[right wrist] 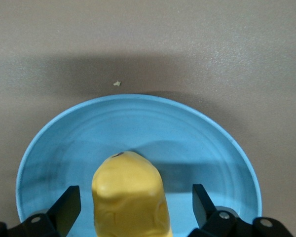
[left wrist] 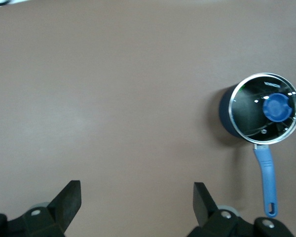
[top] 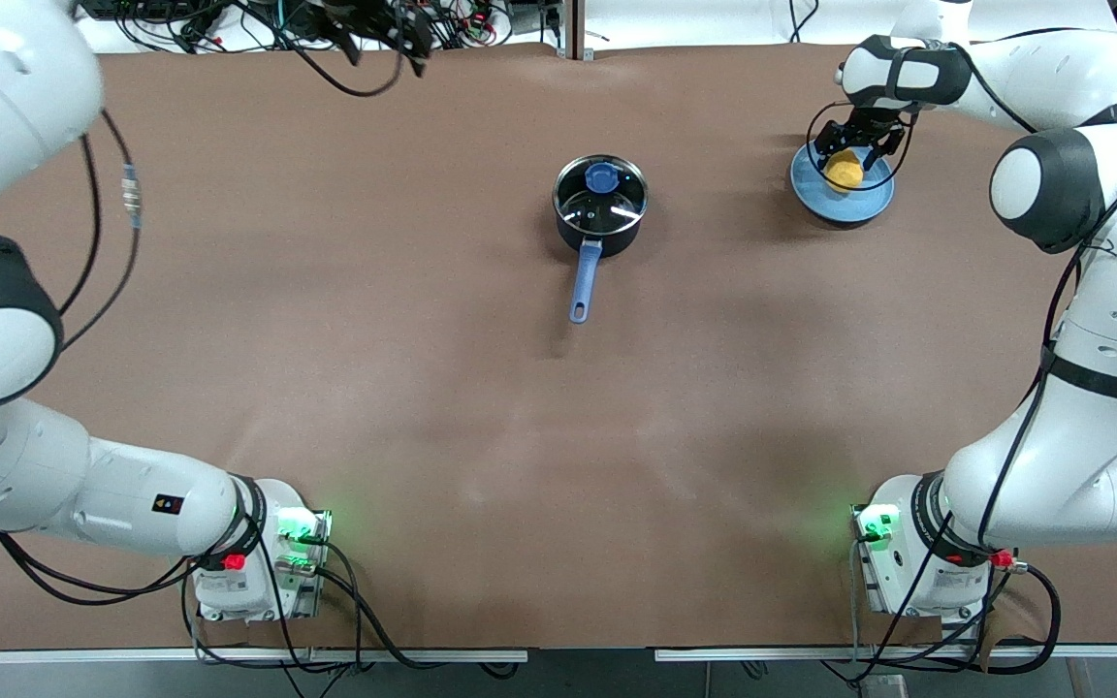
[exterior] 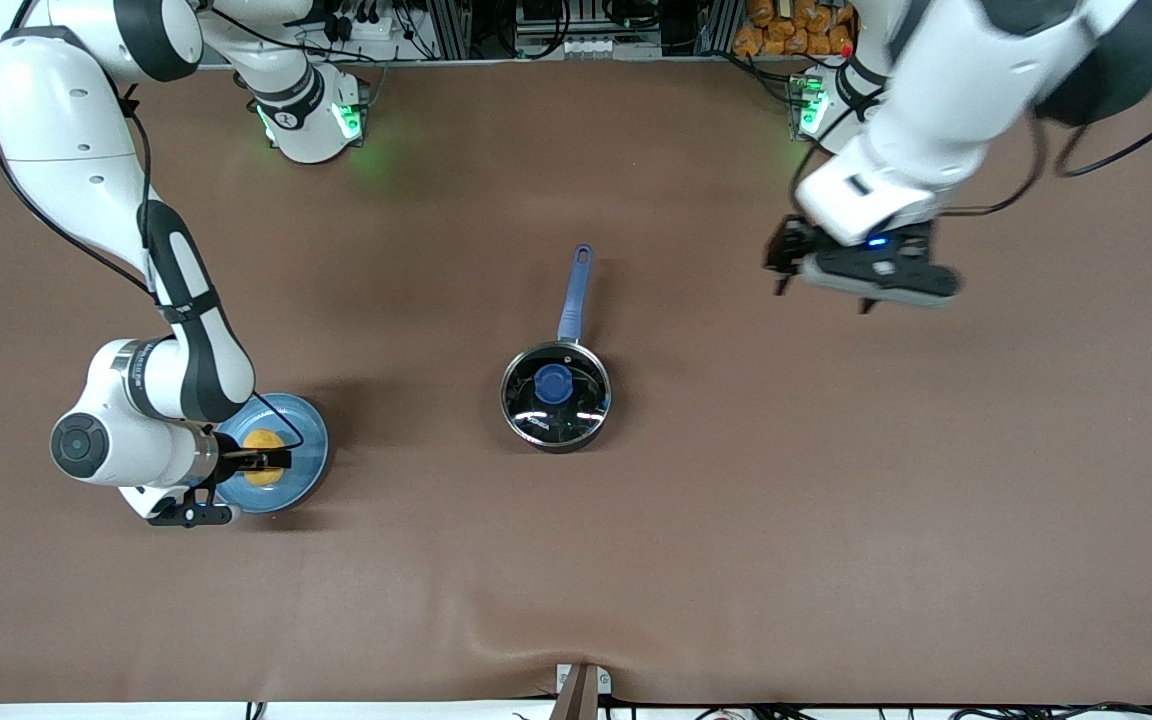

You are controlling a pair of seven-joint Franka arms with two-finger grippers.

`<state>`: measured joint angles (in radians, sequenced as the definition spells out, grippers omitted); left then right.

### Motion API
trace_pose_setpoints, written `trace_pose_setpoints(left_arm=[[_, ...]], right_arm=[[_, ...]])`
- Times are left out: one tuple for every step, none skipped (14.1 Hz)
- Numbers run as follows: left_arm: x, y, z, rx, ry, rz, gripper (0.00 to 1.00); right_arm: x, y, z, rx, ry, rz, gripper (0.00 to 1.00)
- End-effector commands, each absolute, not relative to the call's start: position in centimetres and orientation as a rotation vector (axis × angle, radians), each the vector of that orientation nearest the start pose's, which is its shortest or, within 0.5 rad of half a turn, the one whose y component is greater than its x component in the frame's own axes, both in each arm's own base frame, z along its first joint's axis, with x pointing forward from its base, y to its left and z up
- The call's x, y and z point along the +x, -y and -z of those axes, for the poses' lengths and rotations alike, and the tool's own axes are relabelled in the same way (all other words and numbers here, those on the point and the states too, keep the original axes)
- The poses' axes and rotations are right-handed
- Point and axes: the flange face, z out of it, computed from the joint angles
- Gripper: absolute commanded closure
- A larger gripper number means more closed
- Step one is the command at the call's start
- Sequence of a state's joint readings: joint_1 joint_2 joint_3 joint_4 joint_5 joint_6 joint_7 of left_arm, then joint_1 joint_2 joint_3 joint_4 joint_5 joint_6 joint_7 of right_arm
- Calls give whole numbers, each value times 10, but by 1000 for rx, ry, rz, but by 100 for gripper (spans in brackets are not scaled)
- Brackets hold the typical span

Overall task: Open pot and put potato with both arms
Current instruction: 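Move the left gripper toward the glass lid on the black pot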

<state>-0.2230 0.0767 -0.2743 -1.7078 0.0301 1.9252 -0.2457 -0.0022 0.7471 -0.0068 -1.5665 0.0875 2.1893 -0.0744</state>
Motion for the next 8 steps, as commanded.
trace_pose_setpoints(left_arm=[[543,298,-523,-3169,-368,214,0],[542,310,-513,-3177,-337,204,0],[542,318,-507,-3186,-318,212,0],[543,325,-500,-3192,-303,212,0],[541,336,-489,-3198,-287,194,0],[542,344,-482,-3208,-256,183,0],[543,356,-475,-3217,-244,165,0],[544,368,-467,-3222,-232,153,0]], right_arm=[[689,3,-194,-3054,-1,-175,0],[689,3,-195,-3054,-1,-173,0],[689,3,-194,-3054,-1,-175,0],[689,3,-195,-3054,2,-173,0],[689,3,-195,-3054,-1,-173,0],[689,2,-195,-3054,2,-173,0],[689,2,-195,-3054,4,-173,0],[689,3,-195,-3054,2,-170,0]])
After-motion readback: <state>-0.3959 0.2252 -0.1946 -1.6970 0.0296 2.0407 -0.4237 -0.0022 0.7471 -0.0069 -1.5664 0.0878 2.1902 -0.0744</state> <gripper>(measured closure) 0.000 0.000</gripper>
